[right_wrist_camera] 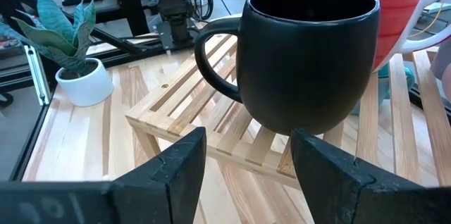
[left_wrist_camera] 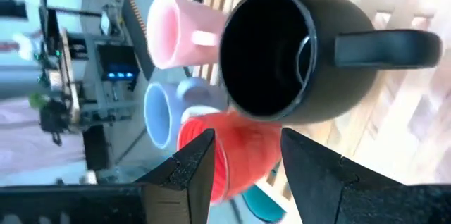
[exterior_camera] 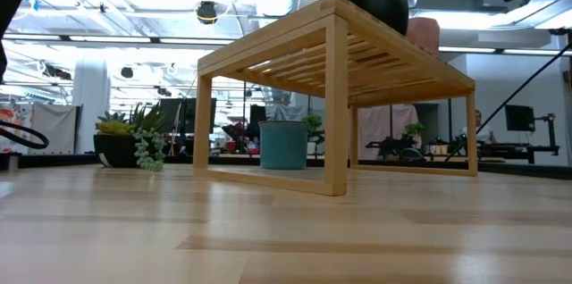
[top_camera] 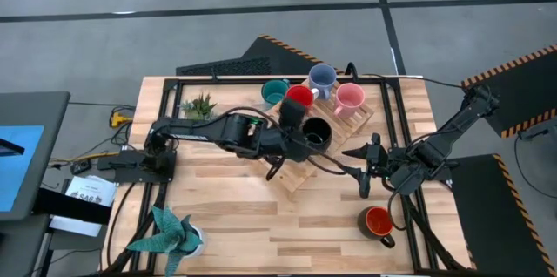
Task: Place coffee mugs
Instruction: Put the black mug on the shelf
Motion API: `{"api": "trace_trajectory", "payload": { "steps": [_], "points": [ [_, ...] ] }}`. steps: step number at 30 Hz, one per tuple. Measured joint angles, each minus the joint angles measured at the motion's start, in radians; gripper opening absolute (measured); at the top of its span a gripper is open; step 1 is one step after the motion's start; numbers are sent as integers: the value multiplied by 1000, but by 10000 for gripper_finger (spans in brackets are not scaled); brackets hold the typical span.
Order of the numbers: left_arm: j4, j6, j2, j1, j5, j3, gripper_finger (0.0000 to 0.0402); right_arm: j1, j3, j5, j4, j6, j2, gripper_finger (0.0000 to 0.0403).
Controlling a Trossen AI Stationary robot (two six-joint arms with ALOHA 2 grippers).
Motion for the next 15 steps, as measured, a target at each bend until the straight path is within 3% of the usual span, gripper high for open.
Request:
{"api": "trace_trajectory", "payload": {
  "steps": [3,9,15],
  "points": [
    [-65,-136,-41,-9,42,0,146,0,0,0,1,0,0,234],
    [-241,-463,-137,0,314,-30,128,-9,-2,1,64,-23,47,234],
    [-160,-558,-277,-46,273,-267,75,-50,-2,-4,249,-140,140,234]
  ]
}}
